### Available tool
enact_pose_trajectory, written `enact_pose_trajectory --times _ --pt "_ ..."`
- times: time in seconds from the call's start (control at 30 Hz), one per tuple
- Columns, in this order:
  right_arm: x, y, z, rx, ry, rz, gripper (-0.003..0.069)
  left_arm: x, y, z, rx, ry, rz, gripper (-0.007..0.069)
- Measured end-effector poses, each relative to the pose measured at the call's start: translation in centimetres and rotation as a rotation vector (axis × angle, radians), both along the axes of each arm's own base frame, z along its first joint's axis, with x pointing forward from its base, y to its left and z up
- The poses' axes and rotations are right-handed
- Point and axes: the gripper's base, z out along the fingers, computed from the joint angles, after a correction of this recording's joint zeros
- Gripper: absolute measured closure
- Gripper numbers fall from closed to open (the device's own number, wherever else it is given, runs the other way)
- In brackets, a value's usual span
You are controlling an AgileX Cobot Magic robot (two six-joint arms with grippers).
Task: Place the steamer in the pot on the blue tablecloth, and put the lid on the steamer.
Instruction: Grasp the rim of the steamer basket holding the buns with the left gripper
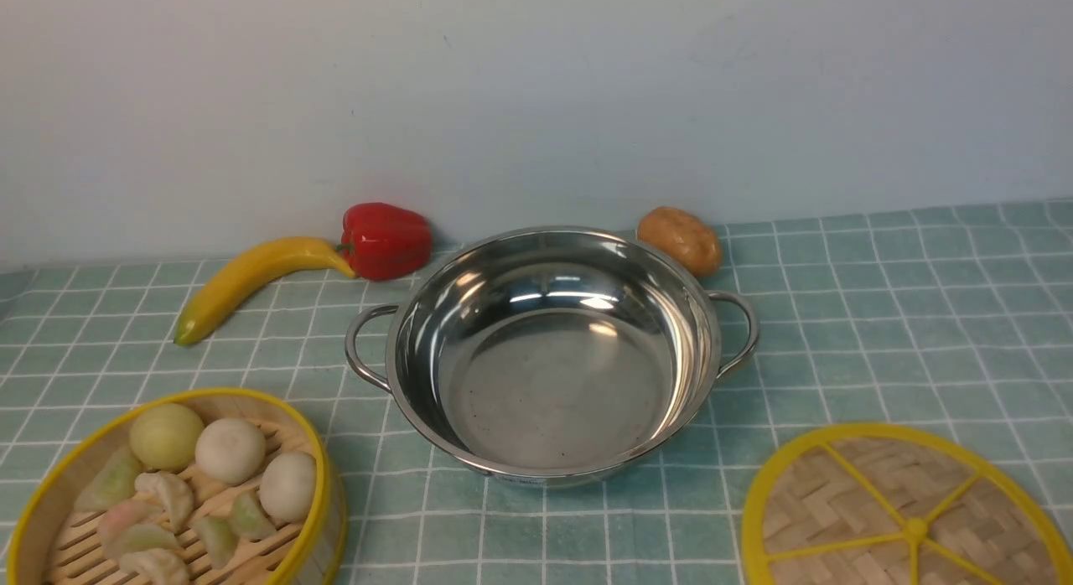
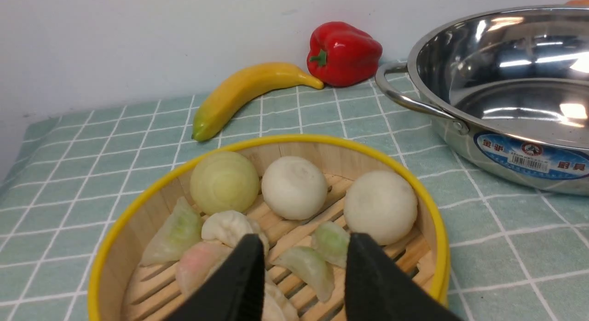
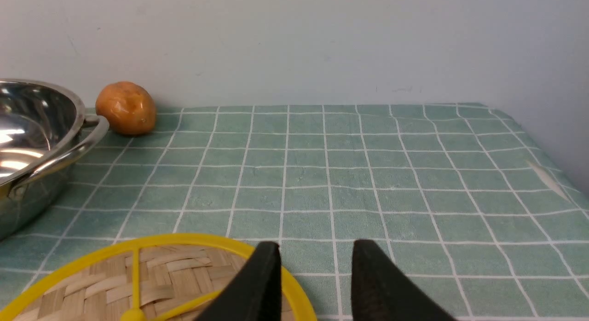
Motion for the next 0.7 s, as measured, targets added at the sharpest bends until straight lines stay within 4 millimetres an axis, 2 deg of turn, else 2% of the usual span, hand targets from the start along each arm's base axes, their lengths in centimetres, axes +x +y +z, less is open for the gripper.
enact_pose_trajectory --times 0.07,0.27,0.7 --pt "0.0 0.0 0.0 0.000 0.000 0.000 0.0417 0.1 -0.1 0.4 -0.031 -0.050 0.001 0.0382" --pt "0.0 0.0 0.0 0.000 0.001 0.000 0.0417 0.3 -0.2 2.4 -0.325 -0.258 0.018 0.0382" --pt "0.0 0.0 0.0 0.000 0.001 0.000 0.0417 -0.2 0.4 5.0 -0.431 -0.550 0.025 0.0382"
